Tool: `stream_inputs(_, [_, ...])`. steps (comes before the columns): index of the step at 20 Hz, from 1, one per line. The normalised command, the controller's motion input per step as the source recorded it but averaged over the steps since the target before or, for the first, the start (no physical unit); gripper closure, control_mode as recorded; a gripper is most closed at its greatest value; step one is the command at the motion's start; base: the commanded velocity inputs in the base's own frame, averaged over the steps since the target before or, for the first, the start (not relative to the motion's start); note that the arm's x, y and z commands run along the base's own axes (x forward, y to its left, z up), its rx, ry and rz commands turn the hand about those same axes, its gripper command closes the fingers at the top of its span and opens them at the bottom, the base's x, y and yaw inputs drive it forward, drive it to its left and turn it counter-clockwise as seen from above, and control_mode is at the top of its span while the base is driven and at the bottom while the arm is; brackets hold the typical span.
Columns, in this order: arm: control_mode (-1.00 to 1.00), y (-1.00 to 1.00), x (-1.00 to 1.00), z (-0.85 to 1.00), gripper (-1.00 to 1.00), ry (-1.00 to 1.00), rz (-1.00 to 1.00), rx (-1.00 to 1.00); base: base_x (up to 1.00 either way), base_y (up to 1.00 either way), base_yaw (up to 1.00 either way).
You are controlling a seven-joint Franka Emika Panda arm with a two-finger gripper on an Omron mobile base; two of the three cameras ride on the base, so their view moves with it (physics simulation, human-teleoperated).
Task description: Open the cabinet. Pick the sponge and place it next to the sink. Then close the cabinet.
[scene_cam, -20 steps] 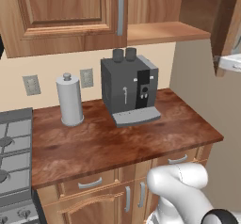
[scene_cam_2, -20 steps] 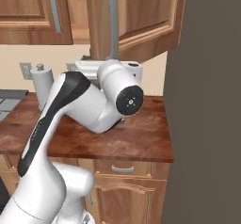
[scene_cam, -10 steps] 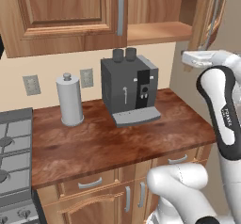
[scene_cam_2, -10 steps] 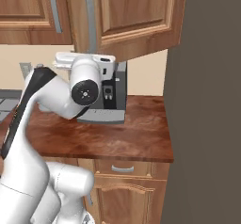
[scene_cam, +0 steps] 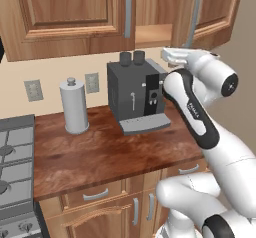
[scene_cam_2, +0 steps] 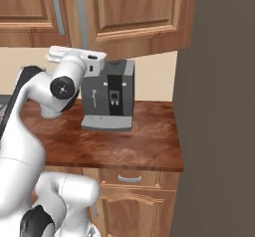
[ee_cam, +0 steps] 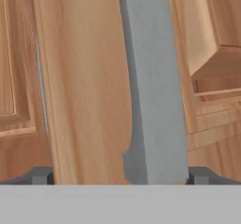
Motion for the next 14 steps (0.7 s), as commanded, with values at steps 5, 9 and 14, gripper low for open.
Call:
stream_inputs(5, [-1.0, -0.05, 0.82, 0.0, -1.0, 0.0, 0.0, 0.23, 0.0, 0.0, 0.0])
stream_inputs(9, [-1.0, -0.21, 0.81, 0.0, -1.0, 0.0, 0.04, 0.25, 0.0, 0.0, 0.0])
stream_inputs(14, [-1.0, -0.27, 0.96, 0.0, -1.0, 0.0, 0.06, 0.24, 0.0, 0.0, 0.0])
